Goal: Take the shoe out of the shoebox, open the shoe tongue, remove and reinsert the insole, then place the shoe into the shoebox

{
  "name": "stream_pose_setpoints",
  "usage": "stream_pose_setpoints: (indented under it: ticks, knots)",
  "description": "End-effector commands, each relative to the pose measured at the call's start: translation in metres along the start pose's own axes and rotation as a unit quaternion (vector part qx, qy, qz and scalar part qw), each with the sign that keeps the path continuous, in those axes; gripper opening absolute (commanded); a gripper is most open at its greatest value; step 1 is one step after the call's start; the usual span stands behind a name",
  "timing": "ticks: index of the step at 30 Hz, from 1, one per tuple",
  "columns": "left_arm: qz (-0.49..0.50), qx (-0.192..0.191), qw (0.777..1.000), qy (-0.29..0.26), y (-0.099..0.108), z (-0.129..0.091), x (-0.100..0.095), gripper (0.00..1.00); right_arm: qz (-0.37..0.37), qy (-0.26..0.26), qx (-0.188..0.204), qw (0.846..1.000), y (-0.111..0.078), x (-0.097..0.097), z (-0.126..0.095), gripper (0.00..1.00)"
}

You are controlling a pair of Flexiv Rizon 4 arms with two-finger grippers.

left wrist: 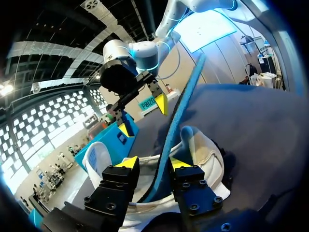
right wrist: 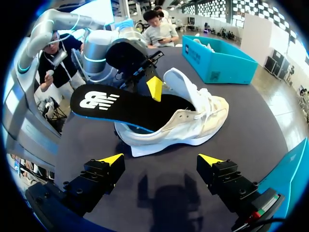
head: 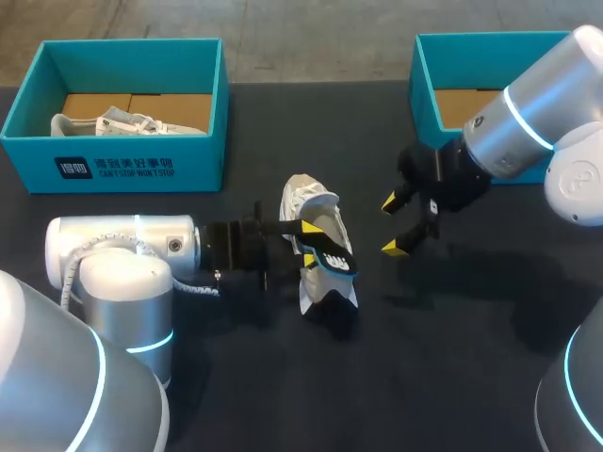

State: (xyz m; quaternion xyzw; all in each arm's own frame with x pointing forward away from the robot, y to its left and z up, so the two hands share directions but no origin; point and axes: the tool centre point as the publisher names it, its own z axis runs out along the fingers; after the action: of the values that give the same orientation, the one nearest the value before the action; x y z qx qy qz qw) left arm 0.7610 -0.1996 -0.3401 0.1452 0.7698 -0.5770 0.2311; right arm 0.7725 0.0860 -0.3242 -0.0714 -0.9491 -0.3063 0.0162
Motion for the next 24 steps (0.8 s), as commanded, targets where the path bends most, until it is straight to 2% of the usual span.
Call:
stream_pose_setpoints:
  ticks: [1, 10, 18, 20, 21, 22, 24]
  knots:
    - [0.001, 0.002, 1.0, 0.008, -0.007, -0.001, -0.001, 0.4, 0.0, -0.001, 0.001, 1.0, 0.001, -0.001, 0.003, 1.0]
    - [0.01, 0.028, 0.999, 0.018, -0.03, 0.004, -0.005, 0.38, 0.0, -0.004, -0.002, 1.0, 0.001, -0.001, 0.002, 1.0]
    - [-0.001, 0.02, 0.999, 0.043, -0.028, 0.011, 0.0, 0.35, 0.0, -0.005, -0.001, 1.0, 0.0, -0.001, 0.002, 1.0]
    - [-0.001, 0.018, 0.999, 0.045, -0.028, 0.01, 0.001, 0.15, -0.001, -0.005, 0.0, 1.0, 0.0, -0.001, 0.001, 1.0]
    - [-0.002, 0.017, 0.999, 0.047, -0.028, 0.01, 0.002, 0.11, -0.001, -0.007, 0.0, 1.0, 0.001, -0.001, 0.0, 1.0]
    - [-0.002, 0.016, 0.999, 0.047, -0.028, 0.01, 0.003, 0.0, -0.002, -0.01, -0.001, 1.0, 0.001, 0.0, -0.001, 1.0]
    - [-0.003, 0.013, 0.998, 0.053, -0.025, 0.01, 0.005, 0.0, -0.006, -0.017, -0.001, 1.0, 0.001, 0.0, -0.003, 1.0]
